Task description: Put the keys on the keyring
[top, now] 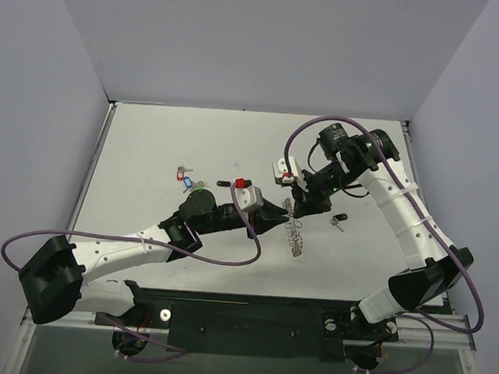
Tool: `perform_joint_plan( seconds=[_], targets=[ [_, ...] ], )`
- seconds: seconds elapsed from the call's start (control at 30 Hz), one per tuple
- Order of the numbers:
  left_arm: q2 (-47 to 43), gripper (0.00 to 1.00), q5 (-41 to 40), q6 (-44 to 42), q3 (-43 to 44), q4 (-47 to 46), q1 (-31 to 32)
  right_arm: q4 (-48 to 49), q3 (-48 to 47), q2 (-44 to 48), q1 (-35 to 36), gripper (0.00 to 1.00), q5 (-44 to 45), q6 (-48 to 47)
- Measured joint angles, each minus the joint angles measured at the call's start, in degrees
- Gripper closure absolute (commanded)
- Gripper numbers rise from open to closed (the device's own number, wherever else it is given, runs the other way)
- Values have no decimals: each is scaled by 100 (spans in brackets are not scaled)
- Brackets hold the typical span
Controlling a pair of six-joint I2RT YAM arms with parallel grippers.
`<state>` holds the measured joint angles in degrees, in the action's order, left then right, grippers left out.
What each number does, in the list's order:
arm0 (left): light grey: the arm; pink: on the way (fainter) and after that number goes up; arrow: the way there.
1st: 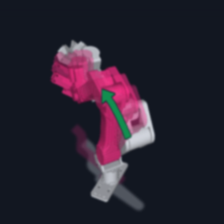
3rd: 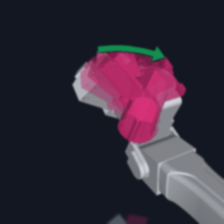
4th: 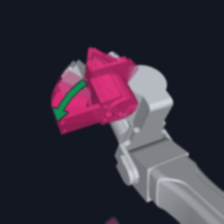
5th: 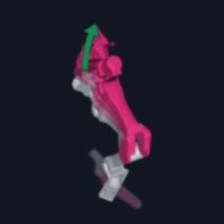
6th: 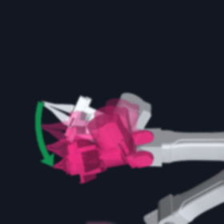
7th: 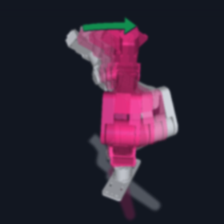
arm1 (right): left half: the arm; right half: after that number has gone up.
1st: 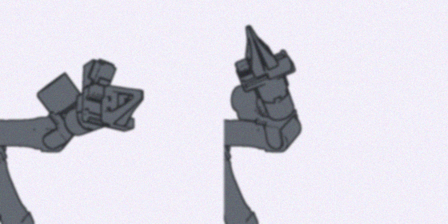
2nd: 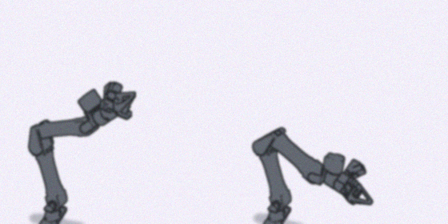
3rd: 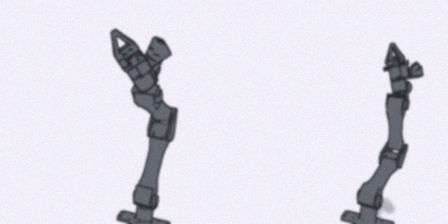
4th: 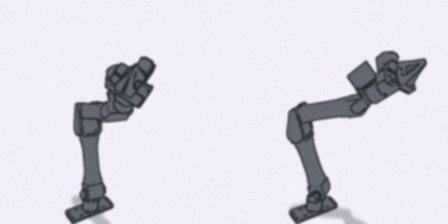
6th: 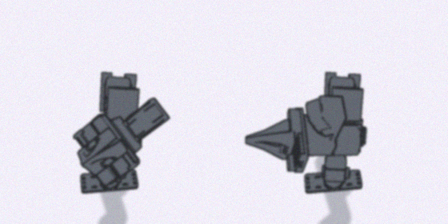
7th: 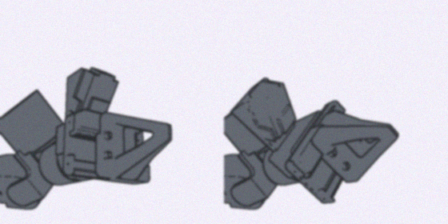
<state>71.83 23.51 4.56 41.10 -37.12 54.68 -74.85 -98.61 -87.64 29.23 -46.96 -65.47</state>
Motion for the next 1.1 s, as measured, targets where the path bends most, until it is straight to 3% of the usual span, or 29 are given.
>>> perform_joint_plan(
  seconds=[0.27,1.1],
  targets=[
    [0,70,-422,-201,0,11,0,-15,70,39,-4,100,-4,-66],
    [175,69,-254,-94,52,-42,9,-87,72,57,-28,100,-9,-68]
  ],
)
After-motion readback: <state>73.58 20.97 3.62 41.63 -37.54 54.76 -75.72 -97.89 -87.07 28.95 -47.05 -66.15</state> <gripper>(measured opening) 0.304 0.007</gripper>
